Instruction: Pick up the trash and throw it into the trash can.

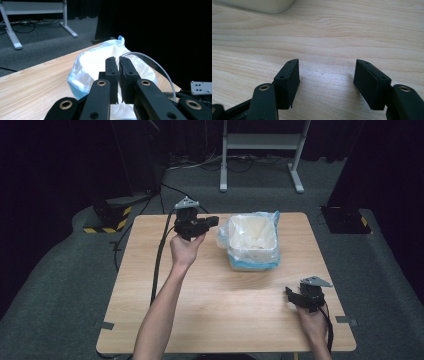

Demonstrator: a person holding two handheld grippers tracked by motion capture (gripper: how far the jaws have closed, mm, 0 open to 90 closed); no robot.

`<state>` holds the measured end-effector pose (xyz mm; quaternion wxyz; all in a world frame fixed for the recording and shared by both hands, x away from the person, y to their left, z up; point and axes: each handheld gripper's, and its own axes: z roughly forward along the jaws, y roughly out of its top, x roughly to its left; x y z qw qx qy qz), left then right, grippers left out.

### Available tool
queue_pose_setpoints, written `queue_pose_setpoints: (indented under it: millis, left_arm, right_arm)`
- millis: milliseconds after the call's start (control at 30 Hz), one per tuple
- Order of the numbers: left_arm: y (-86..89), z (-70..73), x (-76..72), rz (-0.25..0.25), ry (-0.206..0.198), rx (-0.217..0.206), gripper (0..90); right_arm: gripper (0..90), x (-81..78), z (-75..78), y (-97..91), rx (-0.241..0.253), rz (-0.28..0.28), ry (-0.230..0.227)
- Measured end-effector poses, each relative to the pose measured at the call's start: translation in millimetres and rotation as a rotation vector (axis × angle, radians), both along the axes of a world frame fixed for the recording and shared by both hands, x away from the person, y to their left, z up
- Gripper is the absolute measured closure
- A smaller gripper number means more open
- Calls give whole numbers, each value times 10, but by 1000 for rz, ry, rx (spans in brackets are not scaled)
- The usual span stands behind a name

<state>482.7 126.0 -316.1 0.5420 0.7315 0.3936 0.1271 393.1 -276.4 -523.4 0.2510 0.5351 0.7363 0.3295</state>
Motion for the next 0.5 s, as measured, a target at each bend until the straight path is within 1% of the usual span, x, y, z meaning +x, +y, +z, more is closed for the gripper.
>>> queue_pose_setpoints:
  millis: [233, 333, 500]
  left_arm:
    - [-77, 4, 54, 0, 2, -9, 857]
    - [-119, 5, 77, -5, -1, -6, 857]
    - [-190, -32, 125, -12, 6, -5, 857]
  right_arm:
    - [370, 0, 0, 0, 0, 0, 0]
    - [370, 0, 0, 0, 0, 0, 0]
    - [371, 0, 0, 0, -1, 1, 0]
